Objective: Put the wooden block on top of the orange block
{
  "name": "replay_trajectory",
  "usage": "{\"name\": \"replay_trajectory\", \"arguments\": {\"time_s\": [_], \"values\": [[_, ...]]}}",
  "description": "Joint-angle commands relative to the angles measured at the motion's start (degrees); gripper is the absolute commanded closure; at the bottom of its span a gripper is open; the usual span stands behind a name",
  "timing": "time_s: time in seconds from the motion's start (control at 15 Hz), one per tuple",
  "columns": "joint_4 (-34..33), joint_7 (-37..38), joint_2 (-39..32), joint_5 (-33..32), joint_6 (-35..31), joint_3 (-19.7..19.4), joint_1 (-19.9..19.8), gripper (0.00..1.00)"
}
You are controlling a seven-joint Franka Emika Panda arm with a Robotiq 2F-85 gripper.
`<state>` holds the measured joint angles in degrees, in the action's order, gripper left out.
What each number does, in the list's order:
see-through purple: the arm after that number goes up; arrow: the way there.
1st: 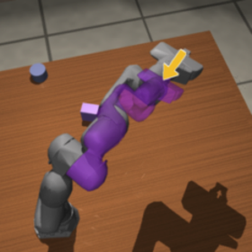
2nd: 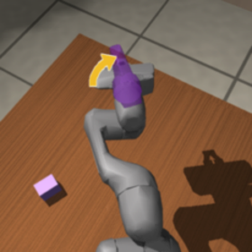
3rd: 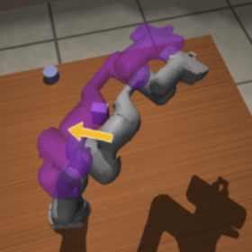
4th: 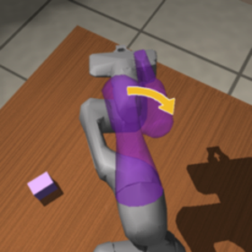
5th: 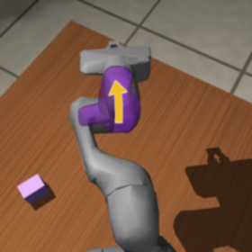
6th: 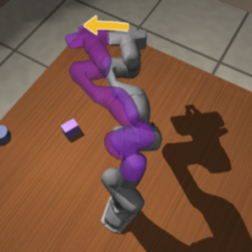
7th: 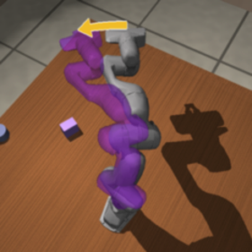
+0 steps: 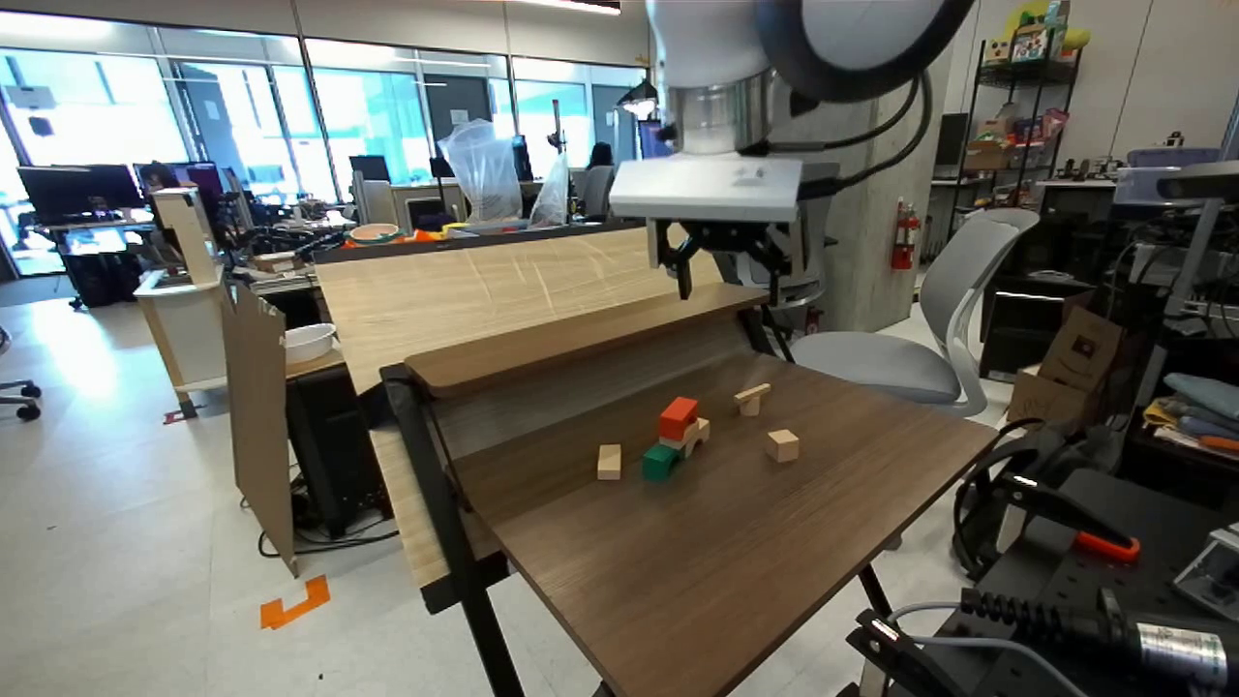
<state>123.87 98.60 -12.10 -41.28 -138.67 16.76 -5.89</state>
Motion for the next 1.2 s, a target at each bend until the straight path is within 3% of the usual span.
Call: {"name": "replay_trajectory", "arguments": {"time_s": [0.0,0.33,0.53,0.73,0.93,1.13], "values": [[-11.11,11.84,-13.17,-1.98,5.05,-8.43,11.99,0.00],[-20.71,11.96,-24.68,5.00,5.29,-12.83,19.52,0.00],[-24.57,4.93,-27.72,10.95,4.27,-12.50,20.09,0.00],[-27.02,-6.74,-28.13,18.03,5.55,-11.49,19.63,0.00],[-29.33,-16.65,-27.91,20.16,8.41,-13.15,20.43,0.00],[-28.04,-16.95,-27.21,20.40,6.73,-15.28,21.80,0.00]]}}
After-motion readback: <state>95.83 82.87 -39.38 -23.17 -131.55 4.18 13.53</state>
